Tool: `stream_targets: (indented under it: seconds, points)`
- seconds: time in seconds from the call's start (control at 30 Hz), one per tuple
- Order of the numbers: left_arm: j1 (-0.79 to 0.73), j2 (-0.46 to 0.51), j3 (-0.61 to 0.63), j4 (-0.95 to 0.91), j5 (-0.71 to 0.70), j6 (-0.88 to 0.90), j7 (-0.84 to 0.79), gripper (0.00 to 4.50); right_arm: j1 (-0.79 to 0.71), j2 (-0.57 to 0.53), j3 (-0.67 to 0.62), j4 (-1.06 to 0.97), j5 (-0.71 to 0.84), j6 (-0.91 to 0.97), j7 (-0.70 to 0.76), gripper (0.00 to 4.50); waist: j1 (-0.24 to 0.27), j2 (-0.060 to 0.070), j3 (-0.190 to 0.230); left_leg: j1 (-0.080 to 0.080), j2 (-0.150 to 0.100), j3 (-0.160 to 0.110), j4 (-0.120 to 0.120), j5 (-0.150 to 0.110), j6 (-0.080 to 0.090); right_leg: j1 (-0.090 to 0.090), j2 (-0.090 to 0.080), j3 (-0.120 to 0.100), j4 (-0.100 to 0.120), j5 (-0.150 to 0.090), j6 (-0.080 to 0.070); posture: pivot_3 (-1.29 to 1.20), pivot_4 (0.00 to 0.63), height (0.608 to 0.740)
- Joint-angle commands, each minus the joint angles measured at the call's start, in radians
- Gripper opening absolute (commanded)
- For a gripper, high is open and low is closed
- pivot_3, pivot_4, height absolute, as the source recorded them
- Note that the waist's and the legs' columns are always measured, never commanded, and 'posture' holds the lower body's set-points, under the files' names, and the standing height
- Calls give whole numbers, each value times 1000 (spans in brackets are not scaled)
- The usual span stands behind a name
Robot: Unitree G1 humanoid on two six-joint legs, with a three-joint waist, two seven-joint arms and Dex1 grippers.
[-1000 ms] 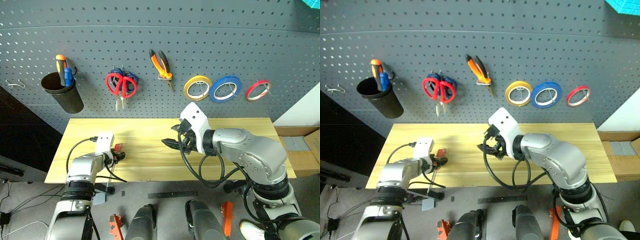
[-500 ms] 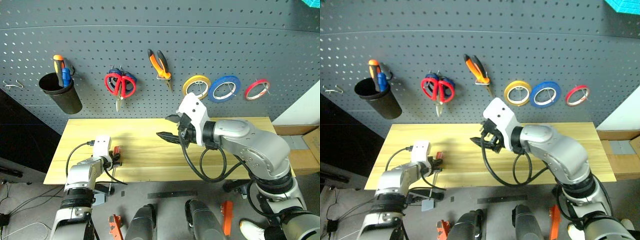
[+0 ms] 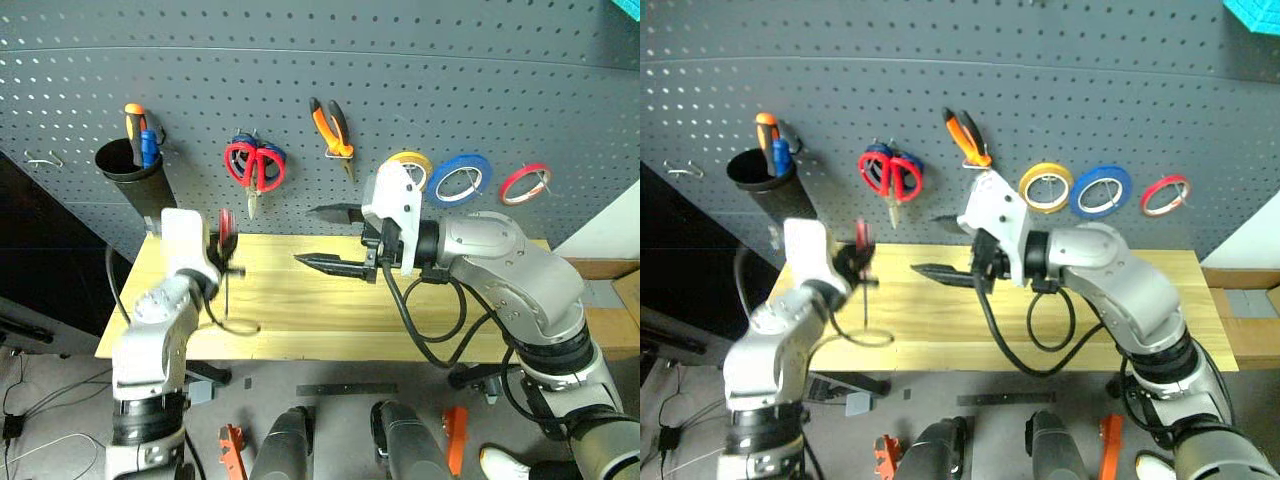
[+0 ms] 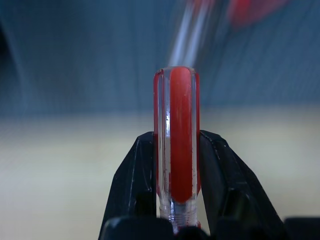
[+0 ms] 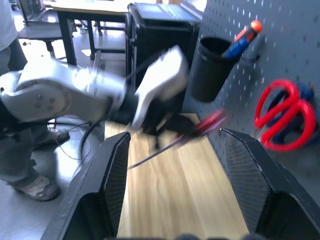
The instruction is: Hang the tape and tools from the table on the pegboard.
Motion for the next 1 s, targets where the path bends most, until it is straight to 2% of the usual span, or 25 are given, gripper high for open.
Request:
stream_targets:
  seconds: [0.03,0.23,0.4,0.63,0.83,1.0]
  points:
    - [-111,55,62,-35,1,-99,11,833,-59,24,-50,23,0,-45,-6,2881,-1,0,0,0,0,1,0,0,0,0,0,1,0,0,0,-47,167,740]
    - [-367,162,157,164,-2,-228,40,833,-133,60,-60,106,-30,-100,-23,2881,1,-1,-1,-1,-1,6,-1,0,0,-2,1,-1,1,0,0,-46,151,740]
    - [-490,241,173,351,13,-343,31,833,-160,86,-52,152,-64,-138,-33,2881,1,-4,-3,-2,-3,7,0,2,-4,-3,0,0,1,1,1,-49,142,740]
    - [-487,254,170,495,27,-444,43,833,-171,106,-29,176,-108,-159,-31,2881,0,-7,-5,-6,-3,6,1,2,-4,-6,0,0,2,1,1,-65,142,740]
    - [-419,262,147,598,113,-538,92,833,-166,120,-19,178,-119,-172,-20,2881,-2,-7,-6,-6,-3,8,1,2,-4,-9,0,1,4,1,1,-54,137,740]
    - [-413,236,133,641,110,-597,90,2484,-165,136,-32,172,-105,-175,-10,2881,0,-13,-10,-7,-3,7,2,2,-4,-9,0,0,5,2,0,-54,134,740]
